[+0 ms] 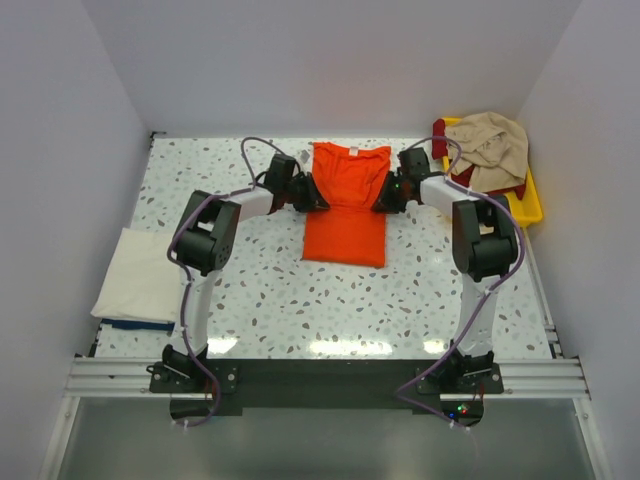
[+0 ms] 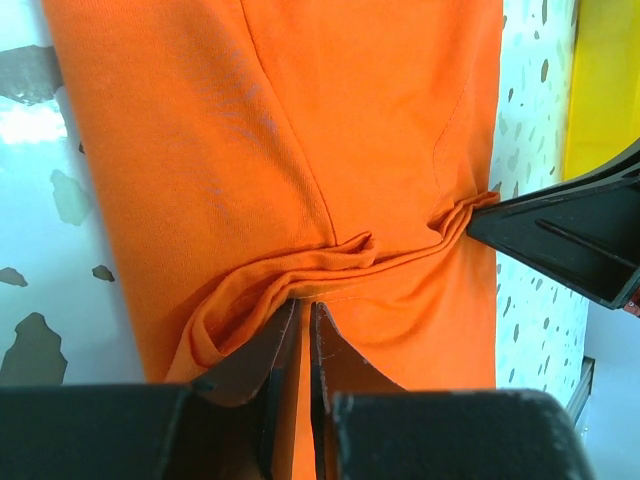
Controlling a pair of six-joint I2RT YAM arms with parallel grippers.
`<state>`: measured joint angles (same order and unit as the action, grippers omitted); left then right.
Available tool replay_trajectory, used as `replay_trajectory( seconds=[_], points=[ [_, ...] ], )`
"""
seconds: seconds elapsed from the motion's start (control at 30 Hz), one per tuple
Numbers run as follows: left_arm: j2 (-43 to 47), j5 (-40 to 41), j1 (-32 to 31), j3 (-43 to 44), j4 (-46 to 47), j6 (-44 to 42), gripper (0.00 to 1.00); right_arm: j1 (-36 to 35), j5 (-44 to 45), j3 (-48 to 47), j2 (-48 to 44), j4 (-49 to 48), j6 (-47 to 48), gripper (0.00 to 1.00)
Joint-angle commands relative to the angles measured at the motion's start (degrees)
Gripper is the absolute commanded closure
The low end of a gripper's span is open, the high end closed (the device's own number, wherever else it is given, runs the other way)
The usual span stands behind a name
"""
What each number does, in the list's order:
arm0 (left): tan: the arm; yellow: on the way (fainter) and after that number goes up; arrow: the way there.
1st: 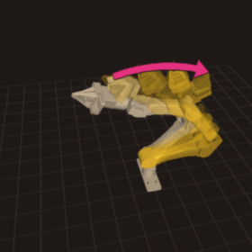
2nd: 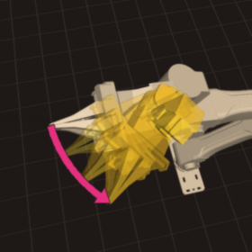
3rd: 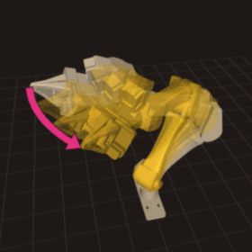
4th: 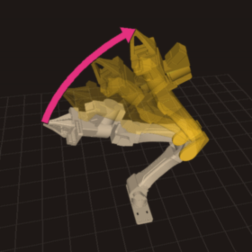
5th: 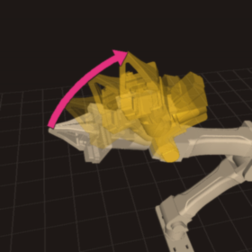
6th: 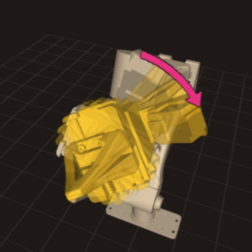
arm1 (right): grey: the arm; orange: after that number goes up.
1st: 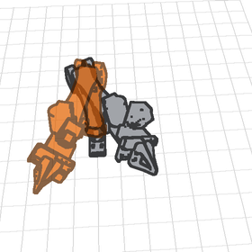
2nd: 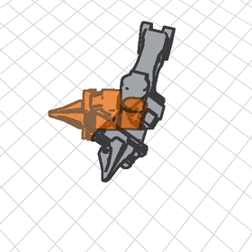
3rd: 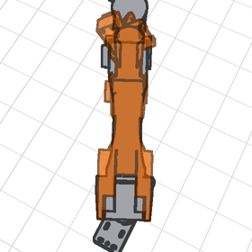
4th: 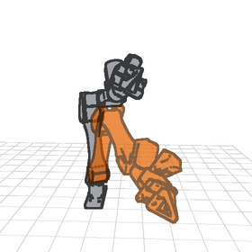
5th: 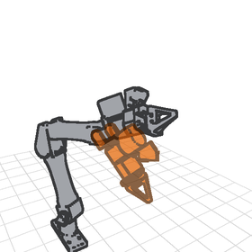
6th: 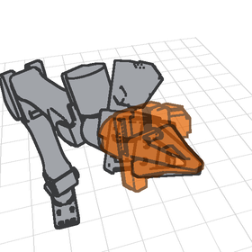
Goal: Fold and stack the t-shirts
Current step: Fold the tshirt
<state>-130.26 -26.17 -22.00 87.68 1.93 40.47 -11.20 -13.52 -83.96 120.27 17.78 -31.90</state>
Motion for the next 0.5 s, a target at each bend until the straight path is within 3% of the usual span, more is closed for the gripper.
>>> replay_trajectory(
  seconds=[0.0, 0.47],
  points=[
    [1.6, 0.4, 1.3, -0.6, 0.4, -0.6, 0.86, 0.7, -0.7, 0.5, -1.4, 0.0, 1.3, 0.75],
    [7.7, -1.2, 3.0, 1.7, 0.9, -1.8, 0.76, 3.8, -7.8, -3.1, -6.4, 2.4, 1.4, 0.73]
  ],
)
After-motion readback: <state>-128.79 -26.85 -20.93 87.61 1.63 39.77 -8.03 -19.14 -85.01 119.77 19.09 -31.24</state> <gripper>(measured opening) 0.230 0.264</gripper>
